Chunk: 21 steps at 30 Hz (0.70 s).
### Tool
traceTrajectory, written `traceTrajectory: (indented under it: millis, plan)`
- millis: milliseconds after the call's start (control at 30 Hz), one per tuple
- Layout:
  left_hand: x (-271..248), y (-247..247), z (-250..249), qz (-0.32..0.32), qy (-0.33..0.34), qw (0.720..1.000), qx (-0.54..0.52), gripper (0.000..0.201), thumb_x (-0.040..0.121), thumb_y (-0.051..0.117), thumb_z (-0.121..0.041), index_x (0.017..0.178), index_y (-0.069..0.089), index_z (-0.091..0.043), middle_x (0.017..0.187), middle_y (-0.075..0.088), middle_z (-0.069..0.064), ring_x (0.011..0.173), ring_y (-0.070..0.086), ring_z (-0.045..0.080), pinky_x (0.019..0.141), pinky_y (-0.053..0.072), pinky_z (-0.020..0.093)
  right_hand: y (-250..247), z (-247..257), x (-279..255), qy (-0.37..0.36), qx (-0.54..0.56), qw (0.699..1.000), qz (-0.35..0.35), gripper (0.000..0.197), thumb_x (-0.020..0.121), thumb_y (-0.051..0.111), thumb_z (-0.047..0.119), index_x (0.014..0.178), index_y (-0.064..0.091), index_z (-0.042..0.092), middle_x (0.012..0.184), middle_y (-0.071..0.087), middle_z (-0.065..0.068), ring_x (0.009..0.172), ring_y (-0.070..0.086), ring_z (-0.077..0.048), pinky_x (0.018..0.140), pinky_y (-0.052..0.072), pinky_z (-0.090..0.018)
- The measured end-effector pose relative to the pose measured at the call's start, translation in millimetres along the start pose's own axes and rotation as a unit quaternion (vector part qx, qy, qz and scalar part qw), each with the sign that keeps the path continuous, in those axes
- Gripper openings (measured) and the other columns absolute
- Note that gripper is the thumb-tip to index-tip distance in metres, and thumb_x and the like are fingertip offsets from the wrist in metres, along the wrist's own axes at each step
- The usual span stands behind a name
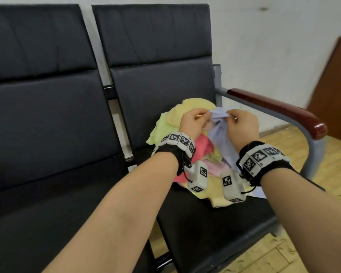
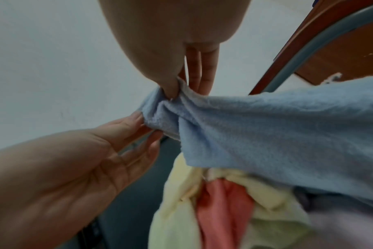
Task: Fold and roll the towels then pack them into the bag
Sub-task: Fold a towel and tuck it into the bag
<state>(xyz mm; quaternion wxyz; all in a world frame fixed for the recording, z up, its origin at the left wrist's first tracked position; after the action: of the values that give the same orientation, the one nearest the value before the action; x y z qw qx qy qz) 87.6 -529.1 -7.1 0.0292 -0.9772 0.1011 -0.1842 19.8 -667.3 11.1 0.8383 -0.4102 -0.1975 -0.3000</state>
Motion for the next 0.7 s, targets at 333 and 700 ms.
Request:
traceTrajectory:
  millis: [333,700]
  plan:
    - [-37,-57,-156,0.006,0.052,0.986,-0.160,0.008,0.094,0.052,0.001,0.094,0.059,-0.003,0.084,0.062,0.009,0.078,0.062,0.014,0.073,0.056,0.022,-106,140,-6,-0.072,0.092,0.987,-0.113,0.025,0.091,0.048,-0.001,0.104,0.069,-0.002,0.105,0.067,-0.020,0.099,0.060,-0.031,0.078,0.029,-0.009]
    - [-151,-241,-240,-0.113,0.098,0.988,-0.033,0.009,0.091,0.057,0.000,0.092,0.065,-0.005,0.083,0.064,0.009,0.080,0.061,0.020,0.077,0.055,0.032,-88,305,-86,-0.137,0.209,0.968,-0.003,0.018,0.090,0.053,0.002,0.096,0.070,0.006,0.086,0.063,-0.002,0.080,0.055,-0.013,0.067,0.036,-0.004]
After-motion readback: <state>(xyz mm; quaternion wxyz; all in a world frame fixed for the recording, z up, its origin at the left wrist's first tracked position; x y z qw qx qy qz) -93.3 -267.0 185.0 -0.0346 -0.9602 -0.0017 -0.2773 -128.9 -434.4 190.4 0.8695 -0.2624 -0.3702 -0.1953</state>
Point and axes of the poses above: each hand's wrist, its own x-axis towards the middle knuckle, its own y-axis out of the palm, z = x × y, the point moved 7 cm from there along x, towards the middle knuckle
